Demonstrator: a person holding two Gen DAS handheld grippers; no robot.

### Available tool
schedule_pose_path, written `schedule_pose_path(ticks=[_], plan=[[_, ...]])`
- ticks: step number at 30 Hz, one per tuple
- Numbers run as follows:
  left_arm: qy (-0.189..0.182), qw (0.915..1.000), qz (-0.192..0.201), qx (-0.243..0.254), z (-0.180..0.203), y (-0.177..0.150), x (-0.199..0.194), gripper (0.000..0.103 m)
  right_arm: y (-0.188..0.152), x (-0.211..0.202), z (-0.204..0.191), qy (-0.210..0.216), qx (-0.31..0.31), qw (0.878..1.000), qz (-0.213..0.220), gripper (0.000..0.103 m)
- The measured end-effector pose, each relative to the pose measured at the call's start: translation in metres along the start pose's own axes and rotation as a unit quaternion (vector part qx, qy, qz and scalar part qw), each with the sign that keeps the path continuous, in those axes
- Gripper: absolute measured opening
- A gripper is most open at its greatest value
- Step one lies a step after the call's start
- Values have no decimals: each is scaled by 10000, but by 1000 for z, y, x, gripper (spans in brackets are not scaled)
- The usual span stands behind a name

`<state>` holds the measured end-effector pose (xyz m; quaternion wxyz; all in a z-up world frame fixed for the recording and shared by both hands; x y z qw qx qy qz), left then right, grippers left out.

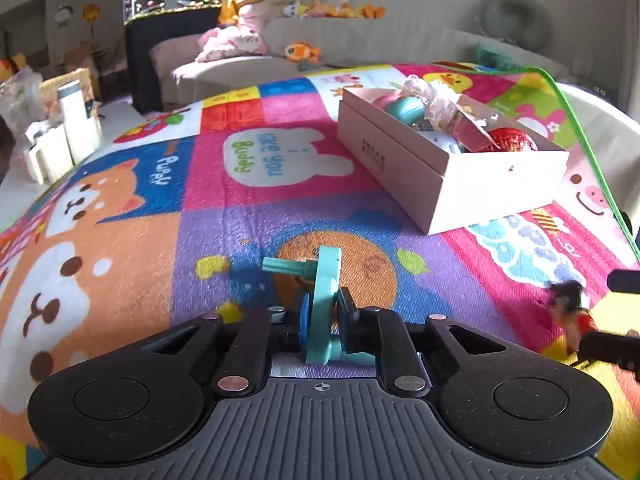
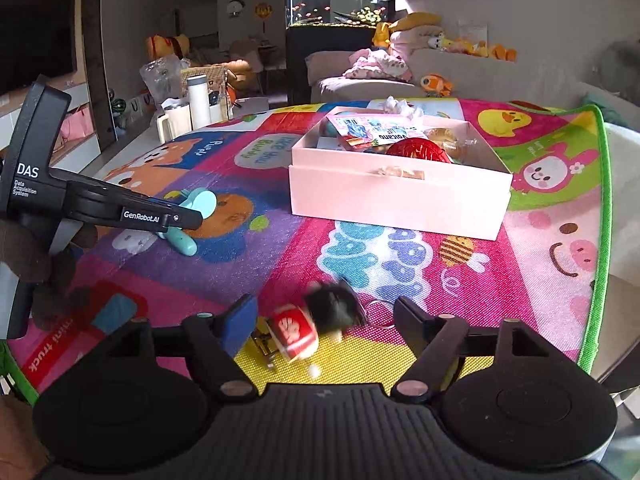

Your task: Organize objects

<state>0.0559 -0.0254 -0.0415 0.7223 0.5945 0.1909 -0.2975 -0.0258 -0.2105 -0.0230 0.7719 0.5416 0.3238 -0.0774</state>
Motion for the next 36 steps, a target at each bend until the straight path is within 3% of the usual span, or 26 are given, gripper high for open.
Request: schedule_pose_path(ticks=[3, 7, 12, 17, 20, 23, 24, 25, 26, 32, 35, 36], plan=[[35, 10000, 65, 30, 1, -2, -2, 17, 0, 3, -1, 33, 51, 10000, -5, 80], [5, 10000, 59, 5, 1, -3, -5, 16, 5, 3, -15, 213, -407, 9989, 69, 81], [-29, 10000, 77, -6, 0, -6, -7, 16, 9, 7, -15, 318, -549, 9980, 76, 80], [-122, 9999, 53, -3, -2, -9, -10, 16, -2, -1, -12, 409, -1335, 9902, -106, 80], [-135, 9999, 71, -76, -3, -9, -11, 16, -14, -8, -6, 466, -1362, 9892, -278, 80], [-124, 9999, 82, -74, -3, -9, -11, 16, -17, -10, -8, 588, -1056, 9923, -252, 65], [-129, 9998, 83, -81, -3, -9, -11, 16, -16, -9, -11, 687, -940, 9929, -249, 50], [-137, 9998, 84, -90, -3, -9, -11, 16, -13, -8, -16, 823, -811, 9930, -246, 42], [-147, 9998, 86, -105, -3, -9, -11, 16, -10, -5, -21, 968, -684, 9927, -243, 41], [-234, 9994, 86, -232, -6, -9, -11, 16, 14, 1, -52, 1337, -630, 9890, 25, 41], [-276, 9991, 92, -297, -8, -8, -11, 17, 21, -6, -50, 933, -970, 9906, 263, 48], [-285, 9991, 94, -311, -8, -9, -11, 17, 22, -7, -46, 734, -1091, 9908, 327, 56]])
Point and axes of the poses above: each gripper's, at about its wrist camera, not at the fingertips, and x roughly the way its jaws point, z to its right, y to its top, the point moved 7 cm from there along x, roughly the way its jaws point, and after that the axes turned 15 degrees about -x, right-handed, at the moved point
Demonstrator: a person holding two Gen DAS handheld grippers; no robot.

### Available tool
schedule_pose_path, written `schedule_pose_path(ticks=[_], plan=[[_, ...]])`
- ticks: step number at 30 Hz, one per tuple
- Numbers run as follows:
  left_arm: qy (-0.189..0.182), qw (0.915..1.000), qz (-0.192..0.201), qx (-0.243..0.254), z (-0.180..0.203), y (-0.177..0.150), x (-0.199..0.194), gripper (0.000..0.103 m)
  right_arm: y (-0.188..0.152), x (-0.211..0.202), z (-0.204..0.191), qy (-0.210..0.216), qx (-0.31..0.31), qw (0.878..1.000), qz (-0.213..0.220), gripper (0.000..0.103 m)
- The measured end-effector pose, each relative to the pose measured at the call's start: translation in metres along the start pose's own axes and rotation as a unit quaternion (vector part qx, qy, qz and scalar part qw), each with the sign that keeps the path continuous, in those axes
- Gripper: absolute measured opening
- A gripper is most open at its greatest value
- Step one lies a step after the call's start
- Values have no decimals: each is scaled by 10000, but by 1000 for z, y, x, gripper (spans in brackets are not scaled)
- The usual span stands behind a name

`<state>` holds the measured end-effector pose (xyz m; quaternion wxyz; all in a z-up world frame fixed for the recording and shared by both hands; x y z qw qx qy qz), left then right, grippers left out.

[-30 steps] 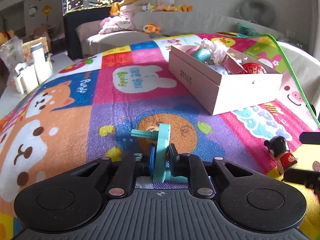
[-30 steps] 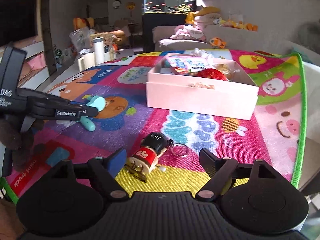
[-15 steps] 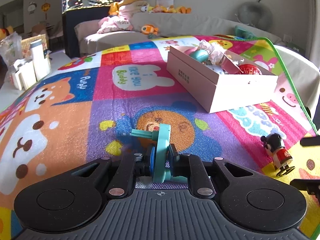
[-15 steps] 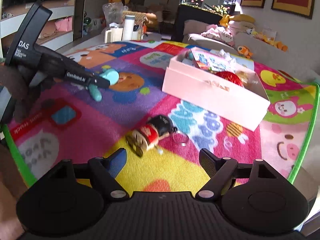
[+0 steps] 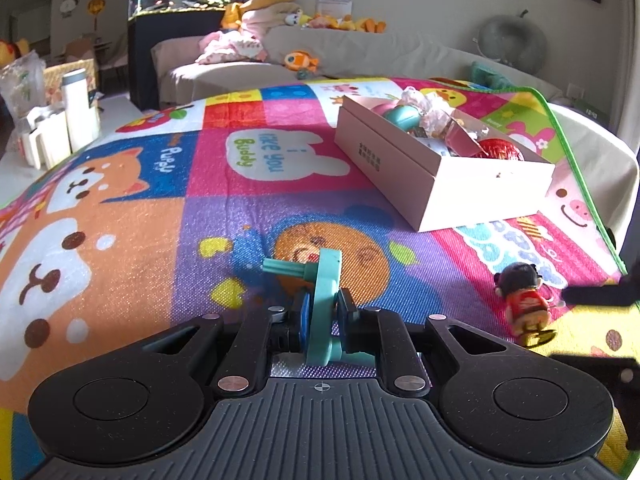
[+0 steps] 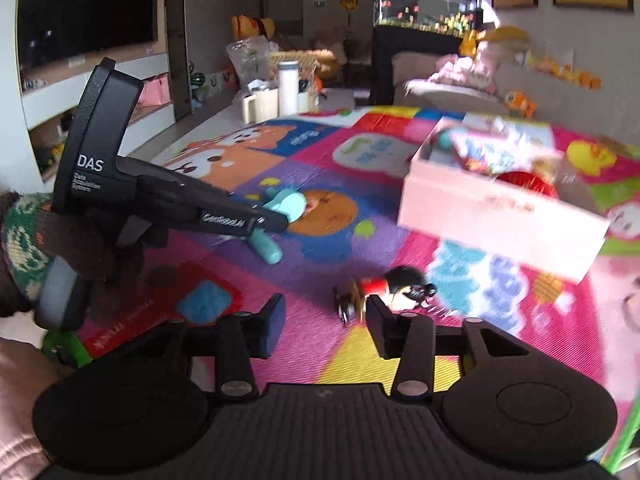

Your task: Organize objects

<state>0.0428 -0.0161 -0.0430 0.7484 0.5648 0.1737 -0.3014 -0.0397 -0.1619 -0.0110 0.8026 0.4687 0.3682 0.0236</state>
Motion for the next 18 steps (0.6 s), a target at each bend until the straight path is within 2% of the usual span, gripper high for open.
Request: schedule_pose_path(ticks=[1, 3, 4, 6, 8, 10, 16, 18], plan=[[-9, 10000, 1, -14, 0, 0, 0, 16, -1, 1, 3, -160, -130, 9998, 12, 66], [-26, 10000, -1, -38, -1, 0, 0, 17, -2, 7, 11, -372, -282, 9989, -19, 74], [-33, 10000, -1, -50, -1, 0, 0, 17, -3, 14, 17, -424, -319, 9986, -78, 75], [-36, 10000, 1, -57, -1, 0, 0, 17, -6, 28, 28, -360, -286, 9987, -235, 75], [-32, 10000, 1, -50, -1, 0, 0, 17, -9, 40, 39, -110, -27, 9992, -387, 75], [-31, 10000, 3, -48, -1, 0, 0, 16, -11, 45, 43, 121, 258, 9985, -474, 65], [98, 9999, 62, 115, 3, 0, -2, 14, -13, 24, 42, 50, 411, 9989, -235, 65], [-117, 9999, -28, 30, 10, 3, -4, 14, -11, 12, 46, -29, 455, 9989, -109, 65]])
Point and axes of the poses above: each gripper's, at about its wrist camera, not at the fingertips, and x roughly the way its jaws point, z to its right, y to its top, the point moved 7 cm from there along x, roughly the way its jaws point, and after that the axes turned 15 degrees about -x, right-handed, at the moved point
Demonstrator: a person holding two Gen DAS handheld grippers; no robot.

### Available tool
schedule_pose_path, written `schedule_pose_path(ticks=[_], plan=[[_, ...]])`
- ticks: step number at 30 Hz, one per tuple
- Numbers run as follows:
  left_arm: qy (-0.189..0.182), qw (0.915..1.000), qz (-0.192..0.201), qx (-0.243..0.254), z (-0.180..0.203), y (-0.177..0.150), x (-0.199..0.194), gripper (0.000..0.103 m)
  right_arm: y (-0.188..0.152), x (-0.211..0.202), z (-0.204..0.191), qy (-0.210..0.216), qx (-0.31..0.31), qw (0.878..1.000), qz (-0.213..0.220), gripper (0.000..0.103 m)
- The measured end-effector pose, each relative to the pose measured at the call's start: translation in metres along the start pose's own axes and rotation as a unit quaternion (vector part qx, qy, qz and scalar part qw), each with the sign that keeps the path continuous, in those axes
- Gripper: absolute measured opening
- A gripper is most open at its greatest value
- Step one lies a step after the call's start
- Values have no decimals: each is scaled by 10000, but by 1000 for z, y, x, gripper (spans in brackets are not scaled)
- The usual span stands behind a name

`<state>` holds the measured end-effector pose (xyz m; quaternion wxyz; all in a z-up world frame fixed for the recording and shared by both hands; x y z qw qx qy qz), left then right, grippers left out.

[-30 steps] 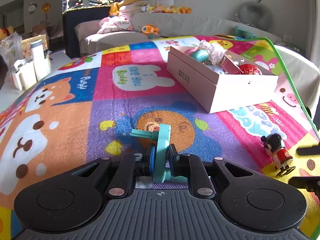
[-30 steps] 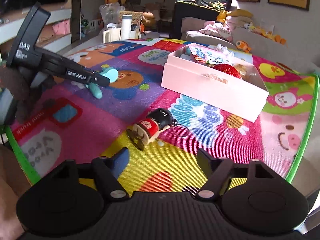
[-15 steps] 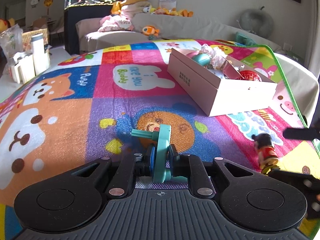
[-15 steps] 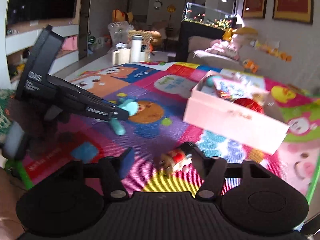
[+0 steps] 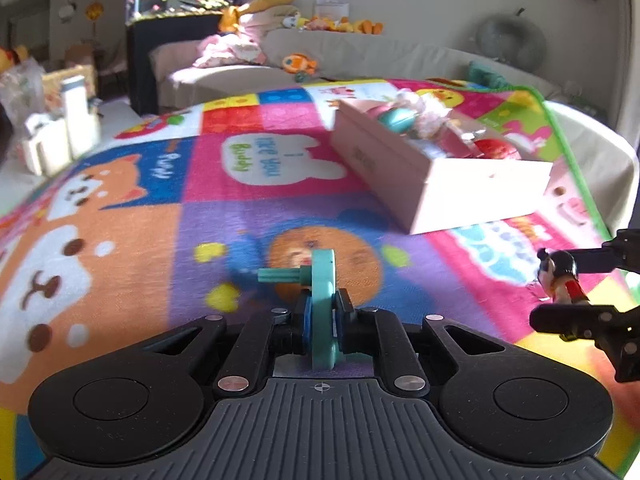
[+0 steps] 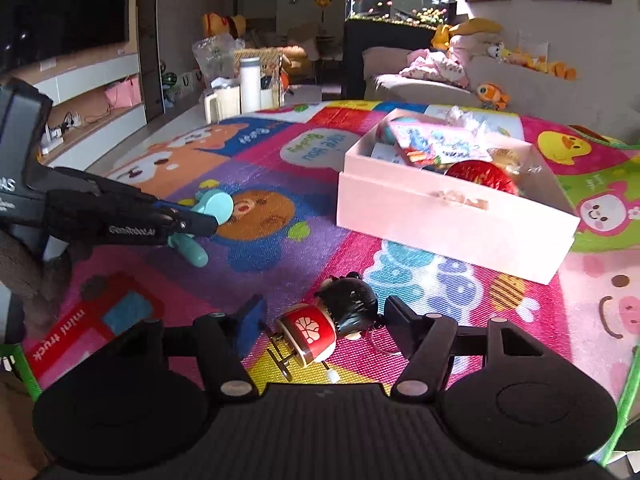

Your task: Organize objects

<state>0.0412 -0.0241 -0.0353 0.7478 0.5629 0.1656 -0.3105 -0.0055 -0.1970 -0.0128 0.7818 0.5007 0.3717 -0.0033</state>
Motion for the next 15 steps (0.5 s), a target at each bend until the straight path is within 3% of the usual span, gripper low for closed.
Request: schedule_pose_path(ticks=[3, 7, 12, 13, 15], plan=[[-382, 9992, 78, 59, 24, 25, -9, 14, 7, -20, 16, -173, 149, 9994, 259, 65], [-879, 9942, 411, 454, 83, 90, -15, 14, 15, -43, 45, -407, 472, 9959, 650, 65], [-1786, 9838, 130, 108, 157, 153, 30, 18, 17, -55, 75, -765, 814, 9904, 812, 65], [-1783, 9840, 29, 66, 167, 157, 45, 19, 15, -55, 80, -827, 860, 9898, 784, 65], [-1291, 9916, -83, 79, 174, 160, 75, 19, 11, -55, 86, -933, 931, 9889, 686, 65]])
Point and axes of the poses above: each gripper's, at about its wrist camera, not at the fingertips, and x roughly the way its jaws point, z to its right, y to its top, the point moved 7 cm from there along x, roughly the way its jaws point, and after that the axes turned 15 degrees about -x, right-handed, at the moved point
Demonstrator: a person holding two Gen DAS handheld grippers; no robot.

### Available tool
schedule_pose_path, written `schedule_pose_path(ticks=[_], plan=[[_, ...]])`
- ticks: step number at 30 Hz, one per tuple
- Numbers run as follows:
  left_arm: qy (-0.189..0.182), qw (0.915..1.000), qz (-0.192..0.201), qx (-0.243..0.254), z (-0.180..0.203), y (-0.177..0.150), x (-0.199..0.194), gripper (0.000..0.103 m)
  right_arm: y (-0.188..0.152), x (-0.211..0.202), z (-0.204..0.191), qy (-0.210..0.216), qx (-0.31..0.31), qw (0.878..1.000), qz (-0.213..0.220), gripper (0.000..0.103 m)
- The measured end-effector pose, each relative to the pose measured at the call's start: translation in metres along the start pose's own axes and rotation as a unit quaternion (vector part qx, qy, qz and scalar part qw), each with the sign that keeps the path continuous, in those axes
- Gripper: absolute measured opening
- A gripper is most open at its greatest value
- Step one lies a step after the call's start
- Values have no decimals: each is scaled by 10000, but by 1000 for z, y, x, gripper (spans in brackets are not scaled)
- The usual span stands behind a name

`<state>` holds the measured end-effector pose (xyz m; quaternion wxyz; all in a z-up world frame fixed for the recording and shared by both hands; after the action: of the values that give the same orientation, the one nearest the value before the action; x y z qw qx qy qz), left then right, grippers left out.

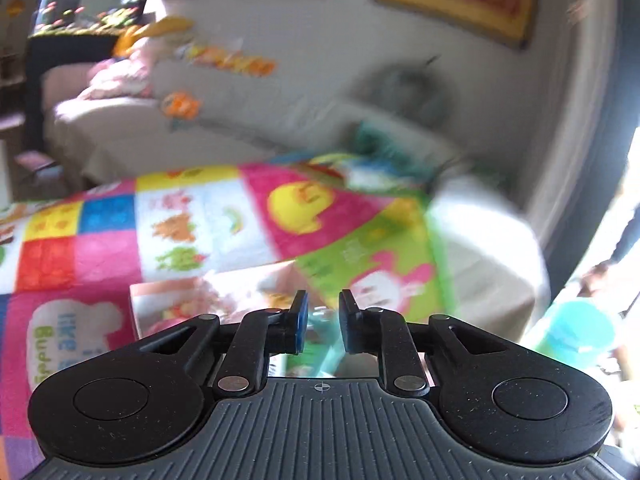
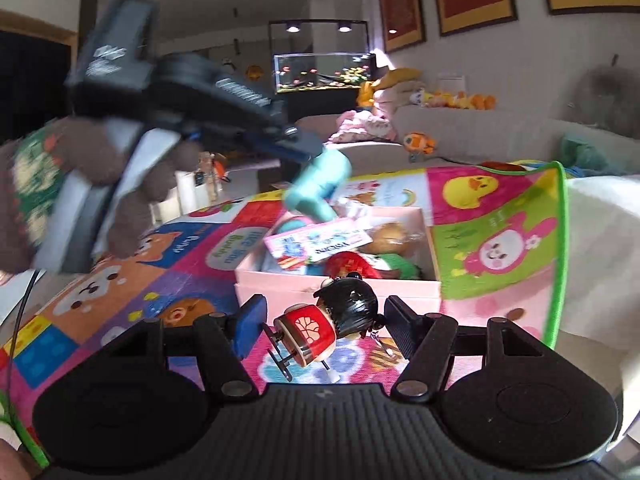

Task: Organize objects
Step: 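Lower the keychain into the box with the right tool while the left tool drops the teal toy in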

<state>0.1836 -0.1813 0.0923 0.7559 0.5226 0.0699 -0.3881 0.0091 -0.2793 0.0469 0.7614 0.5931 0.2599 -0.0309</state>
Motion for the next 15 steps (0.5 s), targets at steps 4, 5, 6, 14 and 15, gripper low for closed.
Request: schedule_pose_path(ticks=[4, 5, 6, 14, 15], plan=[[140, 9990, 392, -167, -18, -7, -4, 19, -11, 1, 14, -201, 118, 9996, -181, 65], [97, 9988, 413, -236, -24, -11, -12, 19, -13, 2, 18, -215, 160, 9994, -216, 65], [93, 9985, 447, -287, -33, -17, -20, 19, -14, 4, 22, -214, 214, 9992, -248, 65], [490, 9921, 502, -1044, -106, -69, -70, 19, 40, 36, 40, -205, 414, 9986, 238, 65], [501, 9915, 426, -1126, -111, -73, -69, 19, 54, 44, 45, -319, 407, 9979, 384, 65]])
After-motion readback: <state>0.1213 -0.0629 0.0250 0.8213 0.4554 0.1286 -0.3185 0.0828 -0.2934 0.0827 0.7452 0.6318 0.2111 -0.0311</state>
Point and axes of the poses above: each gripper's, at about its wrist camera, not at the fingertips, and x roughly the way its jaws point, z to its right, y to its top, the point moved 7 cm from there along x, roughly the way its jaws point, and after that the axes turned 15 degrees about -x, right-handed, at the moved point
